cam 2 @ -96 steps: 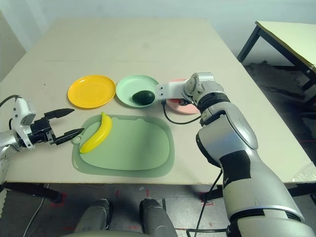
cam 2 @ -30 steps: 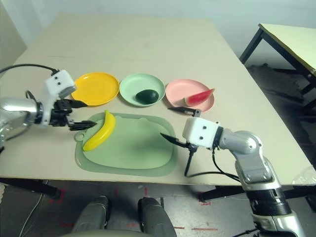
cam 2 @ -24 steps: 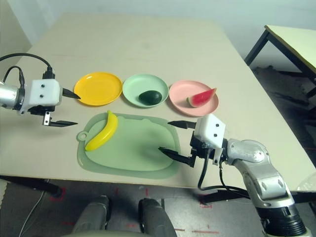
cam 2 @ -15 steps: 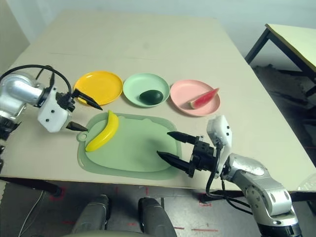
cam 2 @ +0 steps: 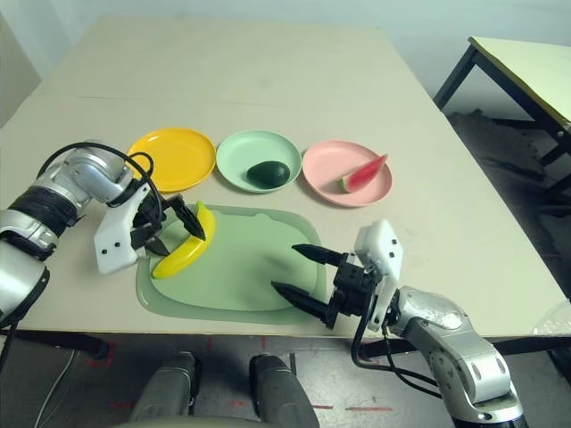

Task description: Place the fruits into color-matched plates.

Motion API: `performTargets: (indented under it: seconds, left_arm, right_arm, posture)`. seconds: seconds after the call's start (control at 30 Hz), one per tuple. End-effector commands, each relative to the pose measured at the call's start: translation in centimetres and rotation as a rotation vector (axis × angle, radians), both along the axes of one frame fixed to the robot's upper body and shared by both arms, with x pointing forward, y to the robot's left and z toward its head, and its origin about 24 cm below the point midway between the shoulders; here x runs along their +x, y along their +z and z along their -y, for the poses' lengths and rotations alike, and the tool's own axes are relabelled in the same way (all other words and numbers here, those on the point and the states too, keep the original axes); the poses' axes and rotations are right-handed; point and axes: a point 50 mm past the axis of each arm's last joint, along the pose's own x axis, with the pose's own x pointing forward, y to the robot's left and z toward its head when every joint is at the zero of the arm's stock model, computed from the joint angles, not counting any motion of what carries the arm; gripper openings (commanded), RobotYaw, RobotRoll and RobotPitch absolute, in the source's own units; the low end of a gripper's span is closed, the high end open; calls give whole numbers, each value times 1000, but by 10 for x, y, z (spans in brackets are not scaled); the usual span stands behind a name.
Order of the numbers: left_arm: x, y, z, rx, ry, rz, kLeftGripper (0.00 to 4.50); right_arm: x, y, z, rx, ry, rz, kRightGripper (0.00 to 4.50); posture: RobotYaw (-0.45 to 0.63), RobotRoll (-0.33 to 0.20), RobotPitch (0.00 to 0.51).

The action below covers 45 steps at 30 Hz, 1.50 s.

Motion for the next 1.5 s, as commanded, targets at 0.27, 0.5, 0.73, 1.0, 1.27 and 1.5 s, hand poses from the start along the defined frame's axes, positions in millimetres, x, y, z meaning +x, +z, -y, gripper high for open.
performTargets:
  seconds: [0.27,0.5,0.73,1.0,1.27,1.5]
  left_arm:
    - [6,-9,-3,132,95,-55,3297]
    - [13,4,-11,120,185,-57,1547]
    - [35,49,-16,-39,408,-6,1547]
    - [81,65,-50,-176,956,353,1547]
    - [95,26,-74,-171,1119,596,1547]
    - [95,16,-74,-219,1138,583,2875]
  right_arm:
    - [-3,0,-5,-18,14,7,4500]
    - [-1,0,-4,-27,7,8,4500]
    - [2,0,-2,-25,-15,20,4500]
    - [4,-4,-3,-83,-23,87,4500]
    - [1,-6,-7,-79,-55,90,4500]
    - [-1,-6,-5,-80,-88,80,4500]
  posture:
    - [-94,0,146]
    - [-87,0,140]
    - [-76,0,125]
    - [-95,0,120]
    - [-138,0,127]
    - [-151,0,132]
